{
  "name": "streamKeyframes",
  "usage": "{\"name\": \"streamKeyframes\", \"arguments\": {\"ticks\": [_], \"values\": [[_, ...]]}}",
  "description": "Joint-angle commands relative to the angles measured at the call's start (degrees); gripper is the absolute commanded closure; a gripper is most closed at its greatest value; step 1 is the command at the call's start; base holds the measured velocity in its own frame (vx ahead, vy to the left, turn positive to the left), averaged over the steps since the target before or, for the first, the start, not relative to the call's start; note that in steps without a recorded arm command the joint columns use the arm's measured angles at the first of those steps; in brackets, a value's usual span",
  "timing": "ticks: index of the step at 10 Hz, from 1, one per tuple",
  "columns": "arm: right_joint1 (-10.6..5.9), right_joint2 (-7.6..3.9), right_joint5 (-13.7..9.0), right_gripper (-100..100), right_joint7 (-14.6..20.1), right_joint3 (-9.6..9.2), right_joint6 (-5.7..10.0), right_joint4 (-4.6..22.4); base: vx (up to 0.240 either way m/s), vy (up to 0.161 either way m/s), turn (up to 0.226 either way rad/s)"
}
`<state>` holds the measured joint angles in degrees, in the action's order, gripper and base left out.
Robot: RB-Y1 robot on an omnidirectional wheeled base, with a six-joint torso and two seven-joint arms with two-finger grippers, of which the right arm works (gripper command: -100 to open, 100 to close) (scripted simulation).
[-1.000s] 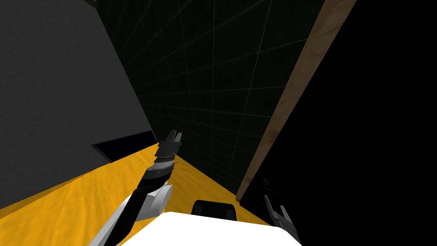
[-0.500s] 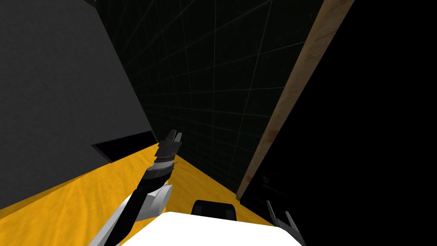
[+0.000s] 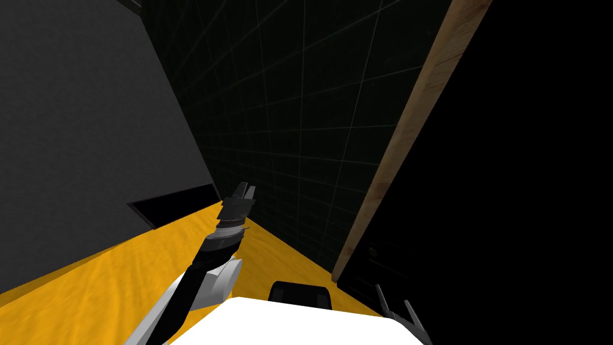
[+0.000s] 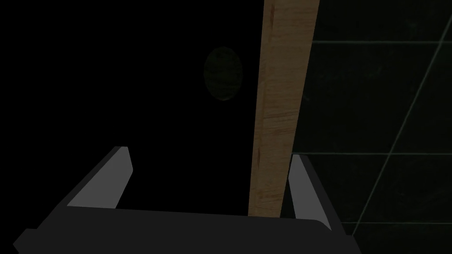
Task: Pull the door open
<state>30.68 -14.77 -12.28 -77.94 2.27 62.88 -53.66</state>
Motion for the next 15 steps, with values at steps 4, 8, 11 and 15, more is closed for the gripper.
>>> {"name": "streamKeyframes", "arguments": {"ticks": [4, 8, 11, 15], "values": [[-1.76, -0.29, -0.2, -100, 0.2, 1.06, -1.59, 0.4, 0.181, -0.053, 0.031], [-2.29, -0.42, -0.2, 100, 0.3, 1.39, -1.99, 0.6, 0.127, -0.035, 0.015], [-2.29, -0.42, -0.2, 100, 0.3, 1.39, -1.99, 0.6, -0.026, 0.006, 0.004], [-2.57, -0.41, -0.7, 100, 3.3, 1.23, -2.28, 0.8, -0.022, 0.001, 0.017]]}}
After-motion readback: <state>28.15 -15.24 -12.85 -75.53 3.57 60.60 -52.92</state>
